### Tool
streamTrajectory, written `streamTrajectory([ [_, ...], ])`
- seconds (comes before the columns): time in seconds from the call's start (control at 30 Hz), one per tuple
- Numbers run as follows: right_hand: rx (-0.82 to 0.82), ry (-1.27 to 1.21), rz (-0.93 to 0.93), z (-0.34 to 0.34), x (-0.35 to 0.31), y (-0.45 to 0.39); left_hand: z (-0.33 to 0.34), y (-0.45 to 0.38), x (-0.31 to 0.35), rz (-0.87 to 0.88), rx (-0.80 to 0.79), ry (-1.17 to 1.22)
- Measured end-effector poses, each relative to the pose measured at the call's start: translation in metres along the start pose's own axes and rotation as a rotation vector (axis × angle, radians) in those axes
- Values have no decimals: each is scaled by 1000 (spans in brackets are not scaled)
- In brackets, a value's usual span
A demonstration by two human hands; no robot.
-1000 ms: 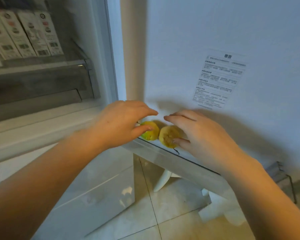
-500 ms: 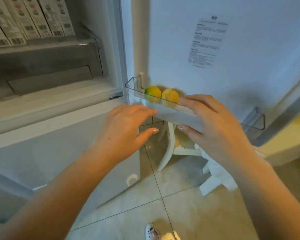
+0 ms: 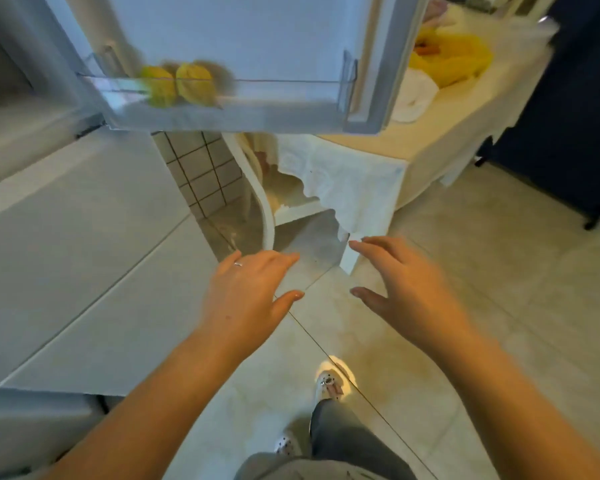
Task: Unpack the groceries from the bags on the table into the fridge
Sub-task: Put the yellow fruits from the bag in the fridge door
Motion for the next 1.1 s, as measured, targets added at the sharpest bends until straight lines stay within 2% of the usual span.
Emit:
streamTrajectory([
  [0.23,-17,-39,252,13,80,53,54,-36,51,89,-190,115],
  [0.5,3,-94,439,1,213,58,124,-150,137,177,-321,159],
  [0.67,13,-75,466,-26,312,36,167,-233,211,207,-340,238],
  [0.8,20,-93,456,-49,392,10,190,-300,258,163,-299,281],
  [1.1,-13,-97,365,-67,521,-97,232,-433,282,42,-259,374],
])
Point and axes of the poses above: each hand's wrist, its own y-axis away from the middle knuckle, its own z-axis out of the palm, x = y × z, the point moved 4 cm from there along -y, towards the middle knuckle, and after that the axes turned 3 degrees about y, right-handed, at the moved point
